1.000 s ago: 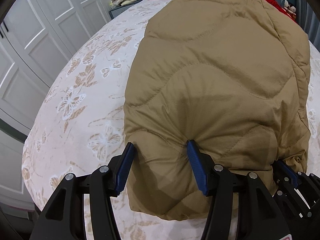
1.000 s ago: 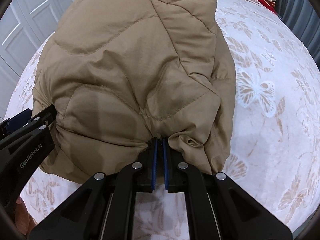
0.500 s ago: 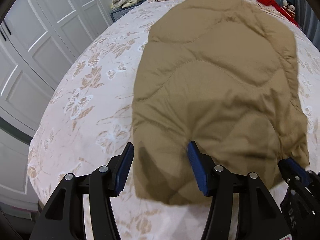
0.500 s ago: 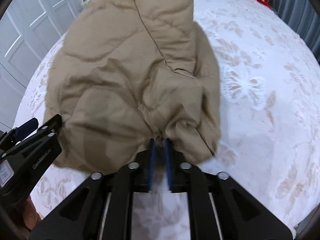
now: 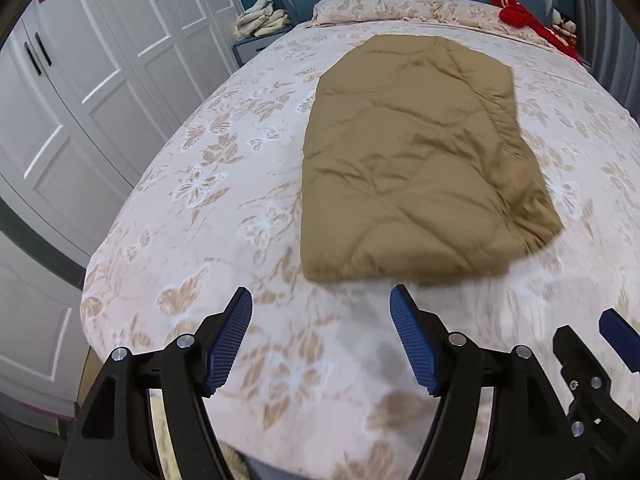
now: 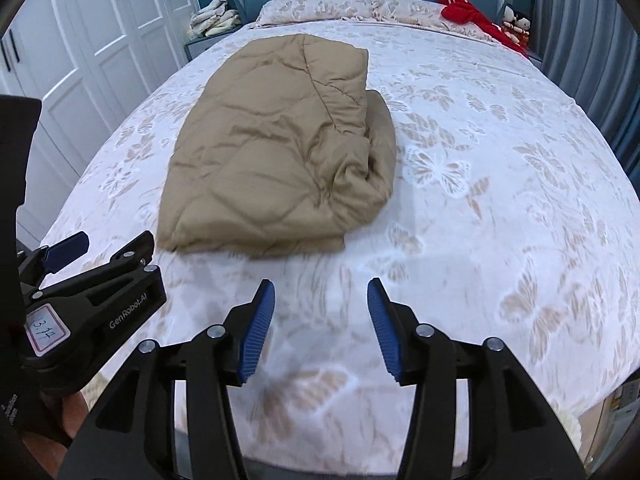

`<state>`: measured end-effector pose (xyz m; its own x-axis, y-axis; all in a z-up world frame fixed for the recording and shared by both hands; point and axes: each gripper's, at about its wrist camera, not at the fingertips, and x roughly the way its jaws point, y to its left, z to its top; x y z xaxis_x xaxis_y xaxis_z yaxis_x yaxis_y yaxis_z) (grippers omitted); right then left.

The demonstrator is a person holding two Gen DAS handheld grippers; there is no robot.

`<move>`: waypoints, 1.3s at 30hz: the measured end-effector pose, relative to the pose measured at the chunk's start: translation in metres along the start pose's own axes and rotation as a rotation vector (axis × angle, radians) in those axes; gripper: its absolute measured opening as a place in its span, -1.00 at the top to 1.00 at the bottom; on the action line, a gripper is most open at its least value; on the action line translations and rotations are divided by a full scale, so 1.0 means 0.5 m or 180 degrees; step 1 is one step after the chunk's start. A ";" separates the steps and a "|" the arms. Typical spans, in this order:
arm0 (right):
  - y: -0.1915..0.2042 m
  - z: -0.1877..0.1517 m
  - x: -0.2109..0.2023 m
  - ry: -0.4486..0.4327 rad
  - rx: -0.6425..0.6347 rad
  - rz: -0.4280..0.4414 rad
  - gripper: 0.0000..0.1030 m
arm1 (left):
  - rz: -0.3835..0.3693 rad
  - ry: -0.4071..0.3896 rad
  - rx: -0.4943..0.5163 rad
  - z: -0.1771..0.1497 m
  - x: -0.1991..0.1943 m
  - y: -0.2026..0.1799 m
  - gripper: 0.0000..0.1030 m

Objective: Fold large clothes

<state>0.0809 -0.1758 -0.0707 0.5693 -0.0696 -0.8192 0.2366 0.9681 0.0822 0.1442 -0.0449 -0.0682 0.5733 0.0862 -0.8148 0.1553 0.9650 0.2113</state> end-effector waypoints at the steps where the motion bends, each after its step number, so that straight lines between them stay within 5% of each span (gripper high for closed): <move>1: -0.001 -0.012 -0.005 -0.0007 -0.0001 -0.0001 0.09 | -0.0016 -0.0004 0.0001 -0.013 -0.012 0.001 -0.37; 18: -0.001 -0.098 -0.106 -0.0274 -0.0022 -0.0101 -0.11 | 0.0064 -0.0241 0.0055 -0.111 -0.112 0.001 -0.57; 32: -0.005 -0.130 -0.137 -0.0427 0.0019 -0.0126 -0.69 | 0.0125 -0.0322 -0.0080 -0.140 -0.142 0.039 -0.67; 39: 0.003 -0.138 -0.150 -0.0512 0.0021 -0.0136 -0.78 | 0.0135 -0.0383 -0.0154 -0.151 -0.154 0.058 -0.67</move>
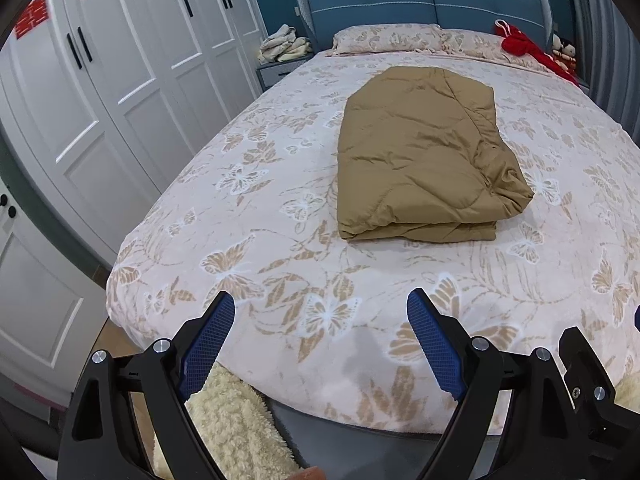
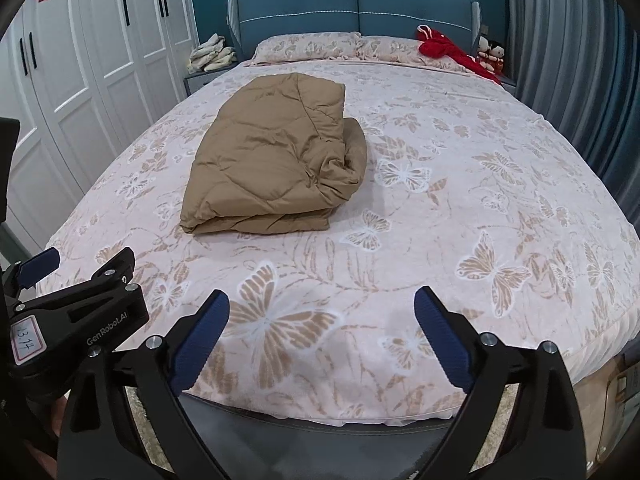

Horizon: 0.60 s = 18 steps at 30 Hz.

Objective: Fold large clothes

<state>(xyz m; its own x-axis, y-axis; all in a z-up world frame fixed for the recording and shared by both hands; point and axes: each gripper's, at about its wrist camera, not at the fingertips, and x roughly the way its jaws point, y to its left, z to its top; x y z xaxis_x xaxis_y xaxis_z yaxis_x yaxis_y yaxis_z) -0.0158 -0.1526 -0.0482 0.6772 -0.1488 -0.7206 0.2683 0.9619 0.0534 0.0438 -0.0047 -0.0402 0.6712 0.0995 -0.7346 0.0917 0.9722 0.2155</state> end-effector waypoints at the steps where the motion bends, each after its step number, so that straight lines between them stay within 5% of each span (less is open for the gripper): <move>1: 0.002 0.000 -0.001 -0.0004 -0.0002 0.0002 -0.78 | 0.0015 -0.0015 -0.0003 -0.001 -0.002 0.002 -0.67; 18: 0.020 -0.007 -0.012 -0.0052 -0.0013 -0.0011 -0.78 | 0.0039 -0.0063 -0.0115 -0.014 -0.010 0.028 -0.67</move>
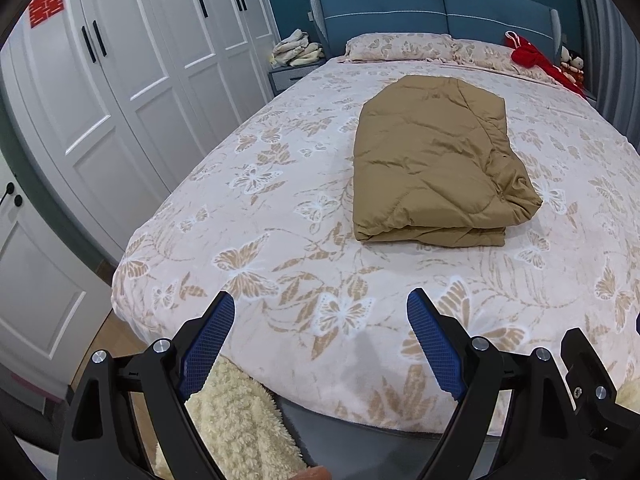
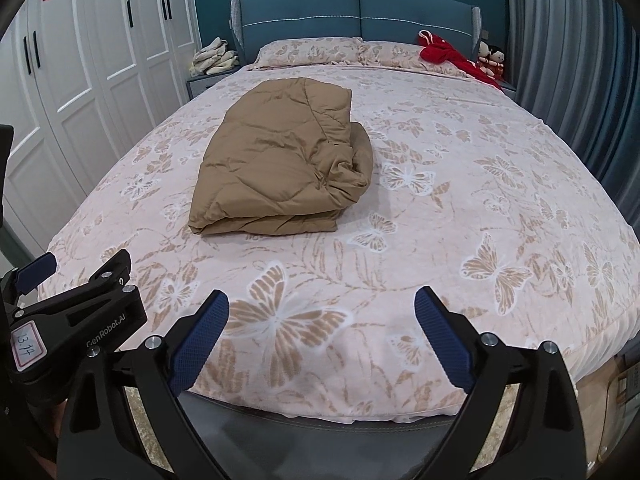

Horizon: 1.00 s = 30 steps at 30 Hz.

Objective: Fold large clothes

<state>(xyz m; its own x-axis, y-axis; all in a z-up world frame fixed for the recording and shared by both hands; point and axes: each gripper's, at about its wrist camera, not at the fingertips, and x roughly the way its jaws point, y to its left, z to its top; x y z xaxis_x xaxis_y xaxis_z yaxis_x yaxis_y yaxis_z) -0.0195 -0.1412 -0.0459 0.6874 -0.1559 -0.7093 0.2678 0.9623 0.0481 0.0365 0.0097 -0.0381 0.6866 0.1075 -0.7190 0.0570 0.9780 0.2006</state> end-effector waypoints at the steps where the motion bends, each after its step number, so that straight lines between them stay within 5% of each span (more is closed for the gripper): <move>1: -0.001 0.000 0.000 -0.0001 0.0000 0.0002 -0.78 | -0.0012 0.0001 -0.0007 0.000 0.000 0.001 -0.67; 30: 0.035 0.017 -0.047 -0.0085 -0.0112 0.0084 -0.78 | -0.0002 0.0095 0.0059 0.009 -0.037 0.037 -0.66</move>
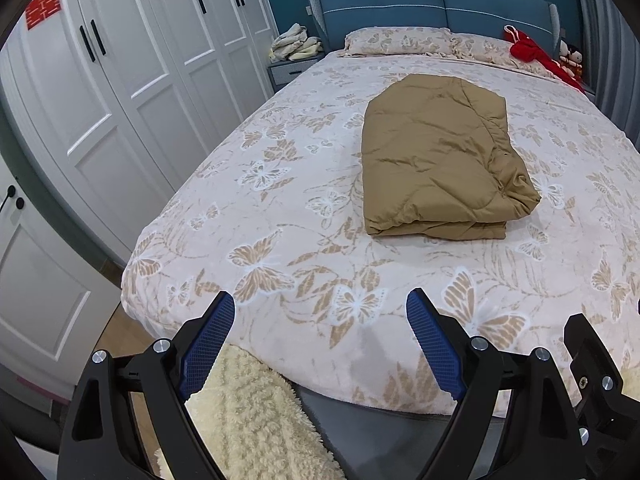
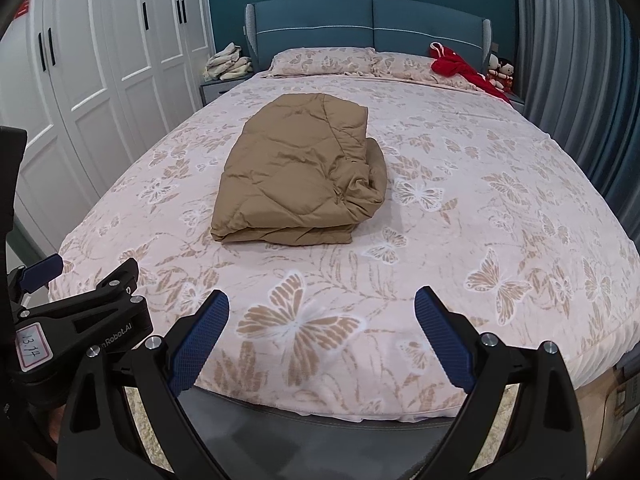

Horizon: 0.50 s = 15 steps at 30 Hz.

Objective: Fold large clothes

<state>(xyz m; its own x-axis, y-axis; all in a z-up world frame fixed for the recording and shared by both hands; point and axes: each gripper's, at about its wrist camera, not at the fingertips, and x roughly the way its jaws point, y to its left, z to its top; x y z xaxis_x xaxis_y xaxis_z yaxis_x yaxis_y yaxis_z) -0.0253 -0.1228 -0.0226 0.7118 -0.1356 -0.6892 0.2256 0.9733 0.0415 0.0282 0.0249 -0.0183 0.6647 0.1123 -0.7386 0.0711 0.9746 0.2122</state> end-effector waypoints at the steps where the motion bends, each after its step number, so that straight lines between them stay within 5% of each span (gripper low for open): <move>1: 0.000 0.000 0.000 0.0000 0.0000 0.0000 -0.78 | 0.0001 0.0001 0.0000 0.000 0.000 -0.002 -0.66; 15: 0.003 -0.004 -0.004 0.0007 0.0041 -0.0018 -0.78 | -0.0019 -0.0042 0.0025 0.002 0.001 -0.013 -0.59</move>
<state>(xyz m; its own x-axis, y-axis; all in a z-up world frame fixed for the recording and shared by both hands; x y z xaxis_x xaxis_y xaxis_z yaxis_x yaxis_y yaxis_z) -0.0275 -0.1208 -0.0225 0.7091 -0.1408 -0.6909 0.2383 0.9701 0.0469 0.0289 0.0182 -0.0193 0.6740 0.1039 -0.7314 0.0809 0.9737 0.2129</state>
